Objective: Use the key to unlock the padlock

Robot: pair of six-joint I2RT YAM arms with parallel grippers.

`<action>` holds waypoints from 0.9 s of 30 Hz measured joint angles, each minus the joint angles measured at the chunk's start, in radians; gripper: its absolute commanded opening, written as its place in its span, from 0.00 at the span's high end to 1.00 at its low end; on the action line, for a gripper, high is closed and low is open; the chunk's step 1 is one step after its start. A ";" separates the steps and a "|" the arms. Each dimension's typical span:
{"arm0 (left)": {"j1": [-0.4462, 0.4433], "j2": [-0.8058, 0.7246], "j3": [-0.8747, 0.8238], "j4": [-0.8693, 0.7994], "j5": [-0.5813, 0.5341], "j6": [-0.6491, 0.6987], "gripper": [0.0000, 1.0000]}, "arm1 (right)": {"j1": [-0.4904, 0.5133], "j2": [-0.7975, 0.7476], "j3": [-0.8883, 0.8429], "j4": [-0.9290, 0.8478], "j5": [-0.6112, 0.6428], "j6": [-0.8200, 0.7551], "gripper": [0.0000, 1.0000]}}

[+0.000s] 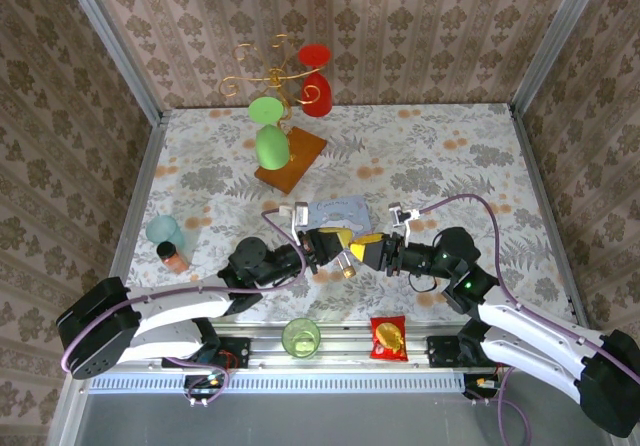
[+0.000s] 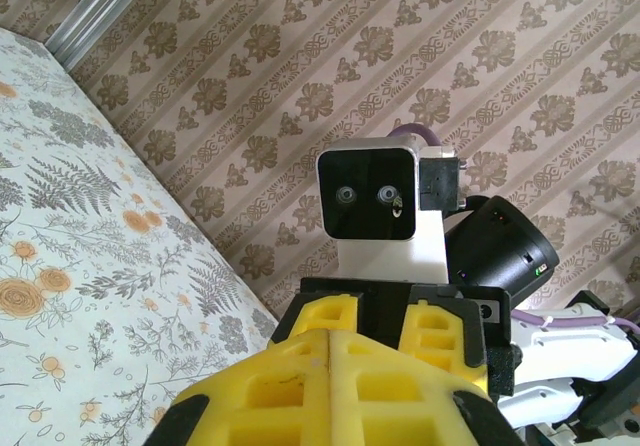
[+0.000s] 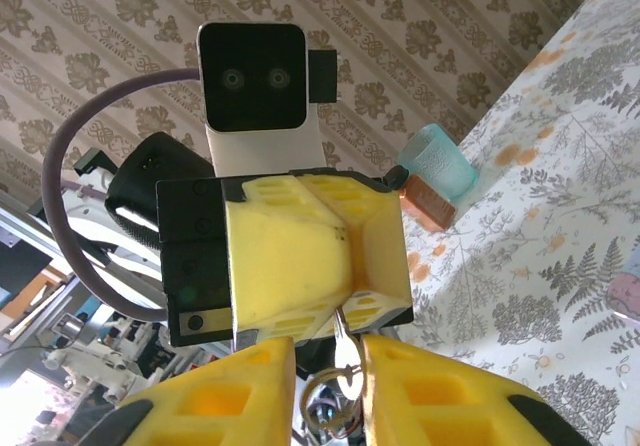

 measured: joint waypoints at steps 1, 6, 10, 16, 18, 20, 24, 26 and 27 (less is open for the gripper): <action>0.000 0.000 0.000 0.000 0.000 0.000 1.00 | 0.000 0.001 -0.003 0.005 0.000 -0.001 0.82; 0.000 -0.005 0.000 -0.002 0.000 0.000 1.00 | -0.002 0.002 -0.012 0.015 0.000 0.003 0.89; -0.002 -0.015 0.000 -0.011 -0.003 0.000 1.00 | -0.002 0.008 -0.013 0.035 0.000 0.003 0.90; -0.015 0.008 0.000 0.017 -0.013 0.000 1.00 | -0.002 0.020 -0.019 0.068 -0.014 0.009 0.82; -0.019 0.032 0.000 0.045 -0.016 -0.003 1.00 | -0.002 0.021 -0.025 0.077 -0.015 0.011 0.81; -0.021 0.055 0.000 0.070 -0.016 -0.010 1.00 | -0.002 0.020 -0.031 0.077 -0.014 0.010 0.86; -0.021 0.079 0.000 0.106 -0.011 -0.020 1.00 | -0.006 0.008 -0.047 0.077 -0.007 0.014 0.95; -0.024 0.080 0.000 0.111 -0.008 -0.022 1.00 | -0.006 -0.005 -0.054 0.077 0.000 0.016 0.97; -0.026 0.080 0.000 0.113 -0.008 -0.023 1.00 | -0.006 -0.015 -0.058 0.077 0.002 0.016 0.98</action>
